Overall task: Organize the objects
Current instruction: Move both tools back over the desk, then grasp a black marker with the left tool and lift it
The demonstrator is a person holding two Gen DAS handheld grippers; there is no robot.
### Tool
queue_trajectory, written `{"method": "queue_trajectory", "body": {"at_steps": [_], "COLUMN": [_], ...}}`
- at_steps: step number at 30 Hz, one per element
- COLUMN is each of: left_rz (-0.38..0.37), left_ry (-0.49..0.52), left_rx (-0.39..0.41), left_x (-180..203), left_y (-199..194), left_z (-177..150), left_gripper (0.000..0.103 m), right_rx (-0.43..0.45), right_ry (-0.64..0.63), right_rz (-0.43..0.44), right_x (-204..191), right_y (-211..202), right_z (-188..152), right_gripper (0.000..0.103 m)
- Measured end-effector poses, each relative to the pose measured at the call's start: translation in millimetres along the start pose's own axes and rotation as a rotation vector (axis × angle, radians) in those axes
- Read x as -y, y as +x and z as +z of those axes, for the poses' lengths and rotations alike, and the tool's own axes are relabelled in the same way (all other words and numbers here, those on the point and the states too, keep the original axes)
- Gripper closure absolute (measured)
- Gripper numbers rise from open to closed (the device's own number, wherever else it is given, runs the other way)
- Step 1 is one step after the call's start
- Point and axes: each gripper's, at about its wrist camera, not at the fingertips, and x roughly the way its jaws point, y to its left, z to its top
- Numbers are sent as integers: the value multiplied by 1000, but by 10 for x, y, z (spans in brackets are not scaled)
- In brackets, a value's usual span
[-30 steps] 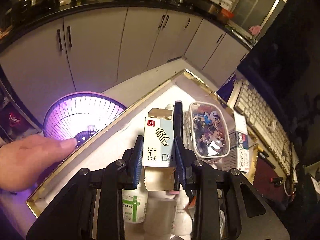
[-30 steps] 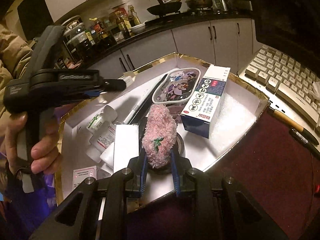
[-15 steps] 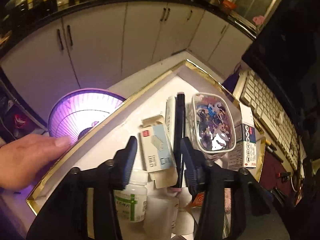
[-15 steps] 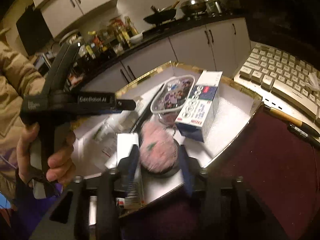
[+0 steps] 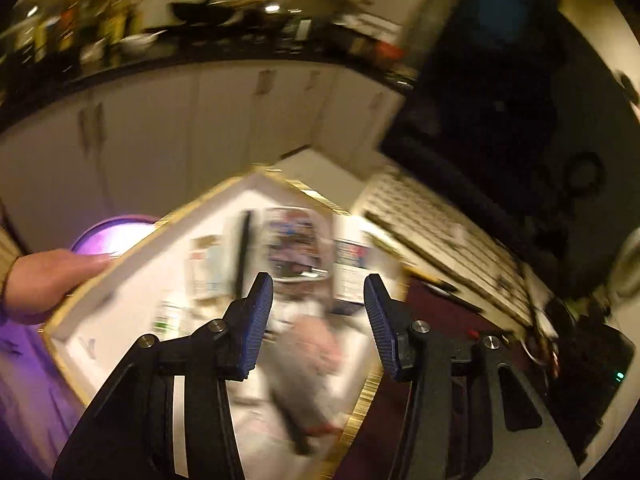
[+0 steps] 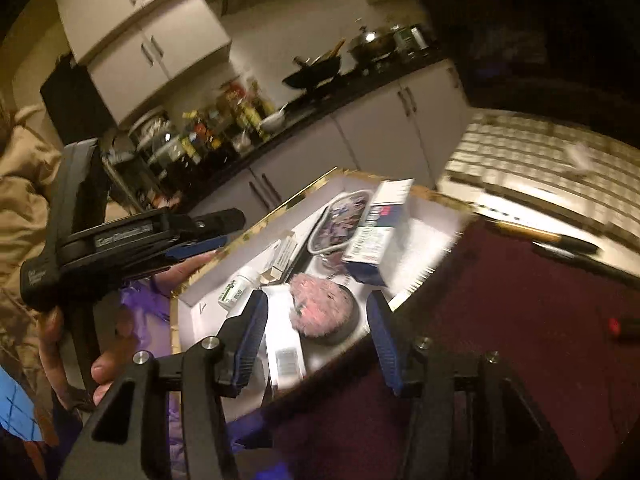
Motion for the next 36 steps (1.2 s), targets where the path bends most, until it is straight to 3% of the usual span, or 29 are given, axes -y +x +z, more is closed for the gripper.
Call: {"method": "queue_trajectory", "body": {"at_steps": [4,9,17,24,28,36], "left_rz": [-89,-177,-205,-232,-232,-204], "left_ry": [119,177,285,365,411,592], "left_rx": [-59,-172,-259,-288,-344,-331], "left_x": [439,875,1422,1888,2197,2633], "left_y": [120,441,708,986,1397,1867], "left_z": [-188,-476,-684,-644,-647,-798], "left_gripper": [56,56,56,56,56,56], "right_rx": [3,35,115,132,134,154], "right_ry": [72,178,326,382,412,431], "right_rz": [-76,-224,-362,-456,-474,-434], "right_x": [277,698,1255,1465,1537,1590], "right_y": [-352,-858,-1340,-1426,-1438,-1528], "right_z": [-229,-506,-713,-729,-780,-798], "right_gripper": [52,52,52,52,52,52]}}
